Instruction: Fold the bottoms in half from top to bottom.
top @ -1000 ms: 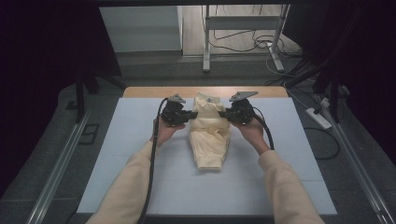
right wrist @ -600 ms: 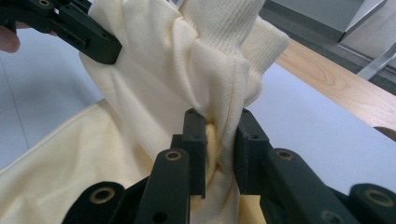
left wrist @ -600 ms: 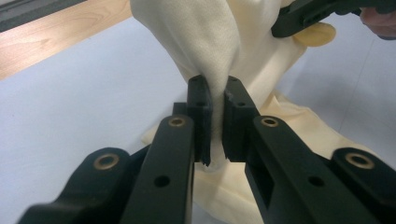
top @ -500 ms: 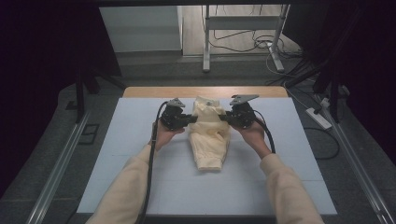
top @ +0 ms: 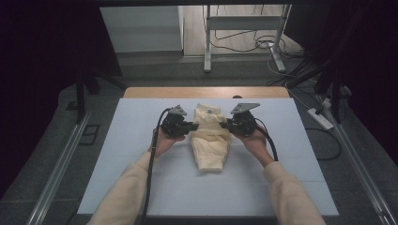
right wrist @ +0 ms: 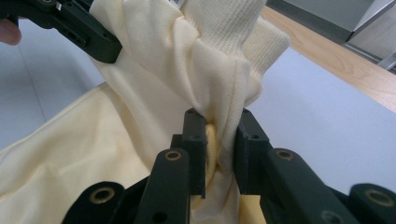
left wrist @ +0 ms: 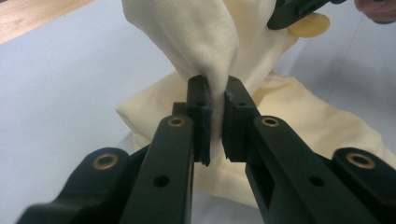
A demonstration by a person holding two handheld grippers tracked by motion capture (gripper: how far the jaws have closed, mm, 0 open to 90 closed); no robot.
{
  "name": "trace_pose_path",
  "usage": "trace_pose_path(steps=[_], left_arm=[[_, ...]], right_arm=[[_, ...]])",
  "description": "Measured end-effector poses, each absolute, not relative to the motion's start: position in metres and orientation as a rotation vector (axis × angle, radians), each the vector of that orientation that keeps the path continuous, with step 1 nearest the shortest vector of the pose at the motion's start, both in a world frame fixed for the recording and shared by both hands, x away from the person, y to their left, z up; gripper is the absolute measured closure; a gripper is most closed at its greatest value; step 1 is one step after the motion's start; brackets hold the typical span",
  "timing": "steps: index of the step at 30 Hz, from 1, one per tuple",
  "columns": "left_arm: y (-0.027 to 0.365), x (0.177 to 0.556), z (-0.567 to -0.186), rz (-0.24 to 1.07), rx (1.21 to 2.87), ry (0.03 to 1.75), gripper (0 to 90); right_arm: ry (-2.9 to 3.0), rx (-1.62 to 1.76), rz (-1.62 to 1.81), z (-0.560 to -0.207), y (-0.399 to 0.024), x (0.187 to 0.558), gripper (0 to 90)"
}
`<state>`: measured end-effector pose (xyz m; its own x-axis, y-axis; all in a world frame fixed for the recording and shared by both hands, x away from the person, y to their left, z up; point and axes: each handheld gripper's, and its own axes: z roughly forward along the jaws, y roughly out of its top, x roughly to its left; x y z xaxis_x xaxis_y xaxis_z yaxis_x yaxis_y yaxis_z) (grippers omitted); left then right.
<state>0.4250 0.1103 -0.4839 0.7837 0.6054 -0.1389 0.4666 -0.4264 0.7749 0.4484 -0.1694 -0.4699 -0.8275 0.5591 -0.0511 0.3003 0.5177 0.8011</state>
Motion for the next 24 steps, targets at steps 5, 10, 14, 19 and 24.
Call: trace_pose_path(steps=[5, 10, 14, 19, 24], left_arm=[[0.111, 0.420, -0.487, 0.196, 2.109, 0.791, 81.8], [0.111, 0.416, -0.490, 0.193, 2.120, 0.789, 81.2], [0.112, 0.414, -0.493, 0.185, 2.122, 0.789, 80.7], [0.113, 0.408, -0.499, 0.167, 2.121, 0.789, 80.2], [0.115, 0.404, -0.505, 0.147, 2.128, 0.793, 79.6]], right_arm=[[2.467, 0.714, 1.213, -0.473, -0.169, 0.441, 76.1], [2.475, 0.715, 1.212, -0.478, -0.168, 0.436, 75.8], [2.485, 0.713, 1.201, -0.482, -0.167, 0.434, 75.7], [2.496, 0.709, 1.198, -0.486, -0.166, 0.429, 75.6], [2.500, 0.704, 1.198, -0.493, -0.166, 0.422, 75.2]])
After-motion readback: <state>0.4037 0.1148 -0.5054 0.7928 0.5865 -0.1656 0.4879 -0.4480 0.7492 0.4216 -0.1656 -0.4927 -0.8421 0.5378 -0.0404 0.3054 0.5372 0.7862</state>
